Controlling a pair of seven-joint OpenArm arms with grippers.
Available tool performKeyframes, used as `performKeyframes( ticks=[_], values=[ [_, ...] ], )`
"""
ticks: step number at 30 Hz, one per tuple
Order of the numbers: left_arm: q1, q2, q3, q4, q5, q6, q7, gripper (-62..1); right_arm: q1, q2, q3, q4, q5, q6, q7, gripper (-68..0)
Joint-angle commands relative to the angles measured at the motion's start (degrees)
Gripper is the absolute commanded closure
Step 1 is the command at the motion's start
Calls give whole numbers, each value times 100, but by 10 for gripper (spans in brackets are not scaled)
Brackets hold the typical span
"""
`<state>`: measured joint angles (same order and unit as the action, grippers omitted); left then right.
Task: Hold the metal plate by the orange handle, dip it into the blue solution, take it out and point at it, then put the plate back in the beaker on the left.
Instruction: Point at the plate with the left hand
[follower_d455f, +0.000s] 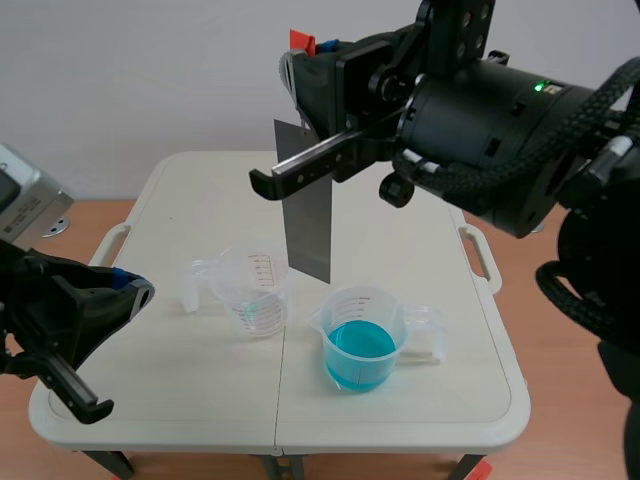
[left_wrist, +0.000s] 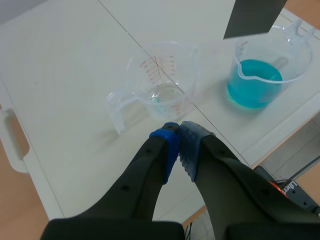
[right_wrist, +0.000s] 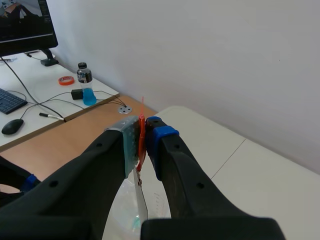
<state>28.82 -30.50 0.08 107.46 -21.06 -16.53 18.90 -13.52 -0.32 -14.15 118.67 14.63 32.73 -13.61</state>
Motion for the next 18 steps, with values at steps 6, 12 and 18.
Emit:
performKeyframes(
  ticks=[6, 12, 18],
  values=[
    [-750, -4, 481, -616, -35, -181, -81, -15, -289, 17, 249, 352, 107, 33, 114, -13],
    [-1436, -4, 713, -1121, -39, -881, -85, -15, -562, 17, 555, 446, 129, 232, 208, -13],
    [-1956, -2, 804, -1515, -39, -1528, -96, -16, -756, 17, 848, 450, 129, 317, 350, -13]
  ],
)
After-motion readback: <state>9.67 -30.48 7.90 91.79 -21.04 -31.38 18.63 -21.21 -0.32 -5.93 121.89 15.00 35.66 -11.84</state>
